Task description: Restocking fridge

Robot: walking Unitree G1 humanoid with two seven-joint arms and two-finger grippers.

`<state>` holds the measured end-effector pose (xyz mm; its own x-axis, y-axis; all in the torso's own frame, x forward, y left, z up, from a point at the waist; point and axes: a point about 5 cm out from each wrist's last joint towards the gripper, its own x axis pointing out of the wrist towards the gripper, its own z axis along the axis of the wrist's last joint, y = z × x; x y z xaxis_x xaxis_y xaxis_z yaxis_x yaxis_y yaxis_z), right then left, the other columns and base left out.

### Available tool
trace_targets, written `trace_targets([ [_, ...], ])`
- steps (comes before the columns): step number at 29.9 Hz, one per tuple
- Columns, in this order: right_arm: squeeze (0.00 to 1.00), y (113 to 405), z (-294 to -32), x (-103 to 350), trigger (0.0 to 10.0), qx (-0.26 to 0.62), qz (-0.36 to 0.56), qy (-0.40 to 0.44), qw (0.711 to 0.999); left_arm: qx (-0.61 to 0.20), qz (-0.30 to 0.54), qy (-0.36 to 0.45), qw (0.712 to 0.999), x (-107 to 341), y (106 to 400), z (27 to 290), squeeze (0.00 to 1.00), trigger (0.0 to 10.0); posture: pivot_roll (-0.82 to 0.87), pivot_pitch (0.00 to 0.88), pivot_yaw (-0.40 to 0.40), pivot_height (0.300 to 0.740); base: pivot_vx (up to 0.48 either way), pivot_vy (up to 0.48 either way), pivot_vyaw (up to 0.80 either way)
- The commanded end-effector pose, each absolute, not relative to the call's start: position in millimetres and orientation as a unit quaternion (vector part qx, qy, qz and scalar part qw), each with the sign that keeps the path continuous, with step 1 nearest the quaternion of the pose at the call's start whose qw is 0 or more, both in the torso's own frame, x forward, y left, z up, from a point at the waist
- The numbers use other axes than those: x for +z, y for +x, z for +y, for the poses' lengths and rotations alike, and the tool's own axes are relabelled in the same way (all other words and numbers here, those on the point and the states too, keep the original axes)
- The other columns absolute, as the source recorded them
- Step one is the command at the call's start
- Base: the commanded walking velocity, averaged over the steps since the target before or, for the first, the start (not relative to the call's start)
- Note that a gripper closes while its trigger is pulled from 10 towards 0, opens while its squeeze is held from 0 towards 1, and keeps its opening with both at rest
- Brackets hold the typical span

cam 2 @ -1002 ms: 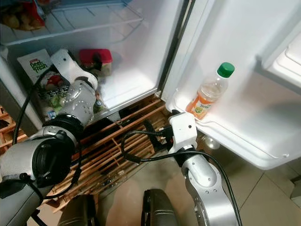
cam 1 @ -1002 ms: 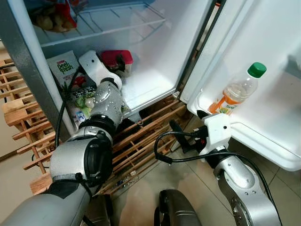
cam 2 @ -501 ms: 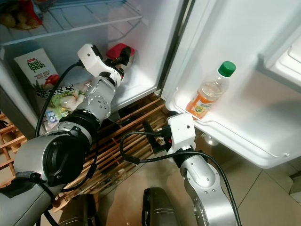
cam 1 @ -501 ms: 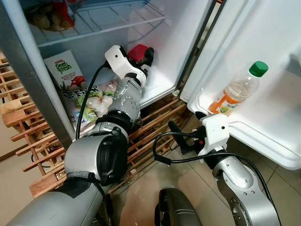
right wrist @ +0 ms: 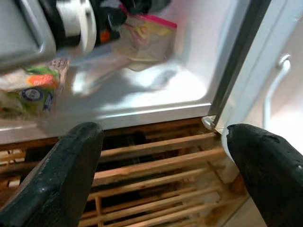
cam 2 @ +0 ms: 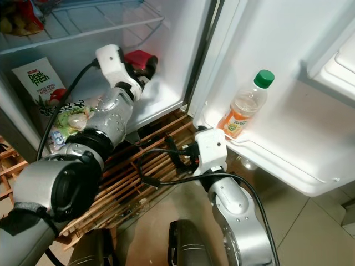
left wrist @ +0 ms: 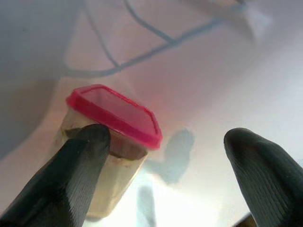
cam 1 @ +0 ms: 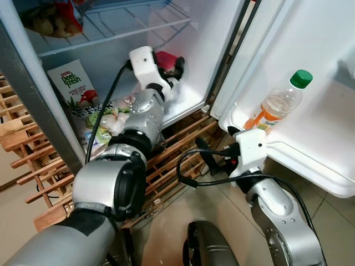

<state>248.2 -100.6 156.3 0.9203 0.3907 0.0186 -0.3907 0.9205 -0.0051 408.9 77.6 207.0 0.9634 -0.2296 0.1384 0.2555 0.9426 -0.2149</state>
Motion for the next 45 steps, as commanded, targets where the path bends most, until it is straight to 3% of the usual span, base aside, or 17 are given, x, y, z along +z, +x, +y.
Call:
trace_targets([
  [1,0.00,255,-106,154,10.0,0.181,-0.010,0.011,0.983,-0.134,-0.094,-0.068,0.984,215,408,84,0.00,10.0,-0.27,0.084,-0.086,0.652,0.000,0.000,0.00],
  [5,0.00,265,-108,152,10.0,0.166,-0.005,0.044,0.985,-0.138,-0.122,-0.039,0.982,217,404,99,0.00,10.0,-0.23,0.072,-0.072,0.652,0.000,0.000,0.00],
  [11,0.00,288,-106,149,10.0,0.151,-0.004,0.100,0.983,-0.161,-0.150,0.001,0.976,212,363,121,0.00,10.0,-0.11,0.031,-0.027,0.652,0.000,0.000,0.00],
  [17,0.00,296,-102,149,10.0,0.155,-0.011,0.105,0.982,-0.168,-0.173,0.002,0.970,219,340,117,0.00,10.0,-0.07,0.007,-0.025,0.652,0.000,0.000,0.00],
  [20,0.00,298,-96,148,10.0,0.164,-0.014,0.110,0.980,-0.192,-0.119,0.003,0.974,203,317,110,0.00,10.0,-0.06,0.000,-0.017,0.652,0.000,0.000,0.00],
  [25,0.00,300,-95,147,10.0,0.166,-0.015,0.110,0.980,-0.209,-0.059,0.007,0.976,185,302,105,0.00,10.0,-0.06,0.000,-0.015,0.652,0.000,0.000,0.00],
  [26,0.00,301,-95,146,10.0,0.166,-0.016,0.110,0.980,-0.180,-0.017,0.007,0.984,172,304,109,0.00,10.0,-0.06,0.000,-0.015,0.652,0.000,0.000,0.00],
  [31,0.00,304,-95,146,10.0,0.166,-0.022,0.109,0.980,-0.120,0.022,0.020,0.992,160,318,118,0.00,10.0,-0.07,0.000,-0.018,0.652,0.000,0.000,0.00],
  [45,0.00,305,-94,146,10.0,0.167,-0.022,0.114,0.979,-0.041,0.139,0.060,0.988,125,366,120,0.00,10.0,-0.11,0.000,-0.022,0.652,0.000,0.000,0.00],
])
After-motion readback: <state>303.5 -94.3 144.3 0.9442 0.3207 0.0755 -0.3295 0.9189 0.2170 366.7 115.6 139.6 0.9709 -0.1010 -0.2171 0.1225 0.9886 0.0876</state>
